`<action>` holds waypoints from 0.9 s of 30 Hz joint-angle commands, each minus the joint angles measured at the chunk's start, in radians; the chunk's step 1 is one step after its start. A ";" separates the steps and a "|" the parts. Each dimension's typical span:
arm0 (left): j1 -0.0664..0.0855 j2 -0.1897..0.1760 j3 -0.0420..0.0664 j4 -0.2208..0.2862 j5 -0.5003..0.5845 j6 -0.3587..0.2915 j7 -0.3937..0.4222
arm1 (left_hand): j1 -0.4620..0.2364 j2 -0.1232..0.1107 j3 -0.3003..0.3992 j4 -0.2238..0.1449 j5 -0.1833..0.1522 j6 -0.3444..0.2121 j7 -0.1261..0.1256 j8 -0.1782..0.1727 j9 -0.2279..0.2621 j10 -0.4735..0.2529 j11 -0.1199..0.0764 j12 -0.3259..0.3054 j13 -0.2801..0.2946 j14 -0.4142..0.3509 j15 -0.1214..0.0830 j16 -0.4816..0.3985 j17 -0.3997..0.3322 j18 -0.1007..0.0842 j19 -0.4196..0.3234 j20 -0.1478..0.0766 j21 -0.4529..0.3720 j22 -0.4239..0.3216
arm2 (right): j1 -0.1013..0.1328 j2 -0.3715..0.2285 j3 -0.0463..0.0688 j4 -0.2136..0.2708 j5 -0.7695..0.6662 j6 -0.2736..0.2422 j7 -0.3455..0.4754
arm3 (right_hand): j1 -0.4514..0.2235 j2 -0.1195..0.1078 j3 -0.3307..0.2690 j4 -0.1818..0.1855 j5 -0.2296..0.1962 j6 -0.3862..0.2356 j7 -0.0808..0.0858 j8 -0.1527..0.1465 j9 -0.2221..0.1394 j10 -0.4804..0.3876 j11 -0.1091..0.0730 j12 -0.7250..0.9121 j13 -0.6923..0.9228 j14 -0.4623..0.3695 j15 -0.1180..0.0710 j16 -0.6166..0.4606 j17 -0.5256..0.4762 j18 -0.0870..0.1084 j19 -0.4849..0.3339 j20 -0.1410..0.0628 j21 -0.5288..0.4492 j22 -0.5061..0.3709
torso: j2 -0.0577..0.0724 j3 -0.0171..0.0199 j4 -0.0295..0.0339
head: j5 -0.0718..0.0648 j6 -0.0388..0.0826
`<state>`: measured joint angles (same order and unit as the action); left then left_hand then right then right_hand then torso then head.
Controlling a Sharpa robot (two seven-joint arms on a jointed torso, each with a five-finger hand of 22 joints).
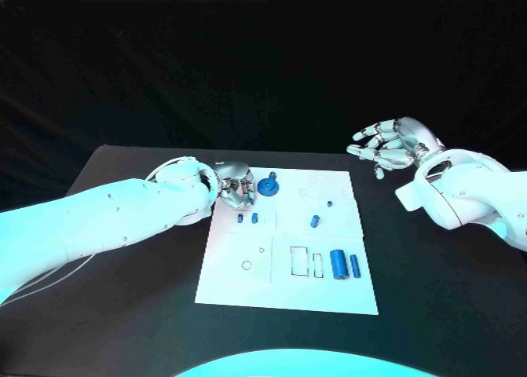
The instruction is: Assemble the parts on the task board
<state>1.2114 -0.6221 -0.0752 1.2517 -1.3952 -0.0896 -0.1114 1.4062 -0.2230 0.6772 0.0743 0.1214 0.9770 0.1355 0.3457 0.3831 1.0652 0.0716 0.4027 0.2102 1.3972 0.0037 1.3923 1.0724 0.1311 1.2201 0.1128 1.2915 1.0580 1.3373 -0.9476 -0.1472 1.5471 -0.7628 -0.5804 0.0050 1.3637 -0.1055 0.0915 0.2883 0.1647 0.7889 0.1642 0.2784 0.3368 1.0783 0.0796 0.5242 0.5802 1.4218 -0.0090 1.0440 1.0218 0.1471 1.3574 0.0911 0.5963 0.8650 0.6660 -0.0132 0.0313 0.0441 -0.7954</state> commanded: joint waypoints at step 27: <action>-0.006 0.007 -0.010 0.000 0.001 0.018 0.015 | -0.009 0.007 -0.006 -0.008 -0.005 0.021 -0.005 0.004 0.005 0.025 -0.004 -0.013 0.000 -0.002 -0.002 -0.003 -0.004 -0.015 -0.006 -0.001 -0.005 0.000 | 0.000 0.001 0.000 0.001 -0.004 0.011 0.008 | -0.002 -0.008 0.005 -0.001 0.002 0.005 0.000 0.006 -0.001 0.007 -0.002 -0.004 -0.001 -0.001 0.003 -0.002 0.001 0.013 0.004 0.000 -0.003 -0.001 | 0.000 -0.0001 -0.0008 | -0.002 -0.005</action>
<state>1.2091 -0.6175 -0.0823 1.2502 -1.3947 -0.0919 -0.1032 1.4008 -0.2176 0.6731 0.0702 0.1211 0.9935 0.1305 0.3461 0.3835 1.0851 0.0661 0.3948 0.2104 1.3972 0.0037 1.3922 1.0699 0.1312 1.2201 0.1128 1.2915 1.0566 1.3373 -0.9468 -0.1472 1.5474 -0.7628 -0.5804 0.0050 1.3637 -0.1055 0.0916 0.2883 0.1647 0.7889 0.1642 0.2784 0.3368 1.0791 0.0805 0.5242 0.5803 1.4219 -0.0090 1.0439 1.0217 0.1471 1.3574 0.0911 0.5963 0.8651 0.6661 -0.0132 0.0306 0.0418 -0.8003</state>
